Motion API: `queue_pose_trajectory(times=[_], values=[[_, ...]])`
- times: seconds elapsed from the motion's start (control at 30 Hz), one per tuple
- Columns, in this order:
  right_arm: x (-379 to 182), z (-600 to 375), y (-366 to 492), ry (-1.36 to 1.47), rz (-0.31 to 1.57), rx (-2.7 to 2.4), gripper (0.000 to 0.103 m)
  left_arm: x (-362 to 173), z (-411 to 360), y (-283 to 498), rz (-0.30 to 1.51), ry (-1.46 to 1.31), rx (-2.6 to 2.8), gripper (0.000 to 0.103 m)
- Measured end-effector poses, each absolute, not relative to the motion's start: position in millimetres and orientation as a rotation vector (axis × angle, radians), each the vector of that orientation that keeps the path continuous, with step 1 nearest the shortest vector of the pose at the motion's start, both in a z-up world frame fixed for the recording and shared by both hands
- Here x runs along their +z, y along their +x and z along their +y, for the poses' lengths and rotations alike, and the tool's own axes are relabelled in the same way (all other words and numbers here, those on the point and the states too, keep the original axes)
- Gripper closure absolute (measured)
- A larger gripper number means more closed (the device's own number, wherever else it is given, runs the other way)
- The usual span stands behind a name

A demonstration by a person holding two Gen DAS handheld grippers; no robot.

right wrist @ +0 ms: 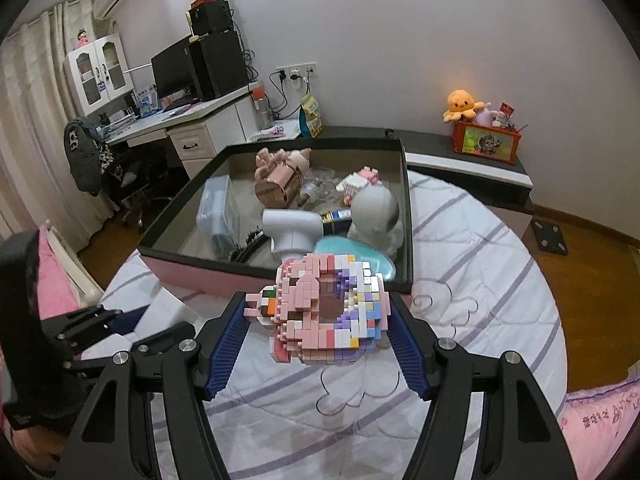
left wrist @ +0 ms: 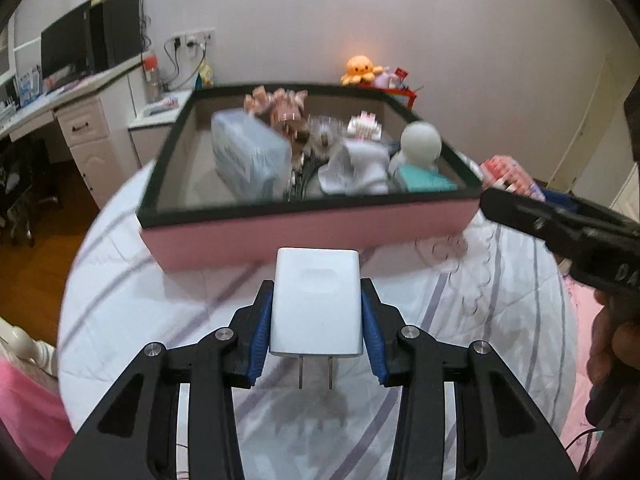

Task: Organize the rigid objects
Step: 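Place the white adapter in the box with the left tool while the right tool places the block figure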

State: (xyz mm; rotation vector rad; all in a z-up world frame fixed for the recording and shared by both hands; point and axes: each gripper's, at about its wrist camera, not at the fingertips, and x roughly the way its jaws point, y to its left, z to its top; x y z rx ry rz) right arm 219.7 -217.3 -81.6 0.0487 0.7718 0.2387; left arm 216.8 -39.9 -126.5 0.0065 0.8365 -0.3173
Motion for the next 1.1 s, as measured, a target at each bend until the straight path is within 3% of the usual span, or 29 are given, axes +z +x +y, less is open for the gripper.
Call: queue_pose_trajectory(times=[0.43,0.9,1.0,1.1], values=[[-41,-212,271,0.033,0.685,0.267,0.034,-61,-34,285,0.701,-0.023,-0.299,0.062],[-77,-208,358,0.065,0.786,0.266,0.034,-77,-47,367,0.756,-0.008,-0.269,0.06],[-84,-210,360,0.074,0.792,0.264,0.022,-76,-44,368,0.75,-0.009,-0.261,0.039],[-86,-212,358,0.083,0.795,0.243,0.019,-71,-39,362,0.725,-0.007,-0.239,0.016]])
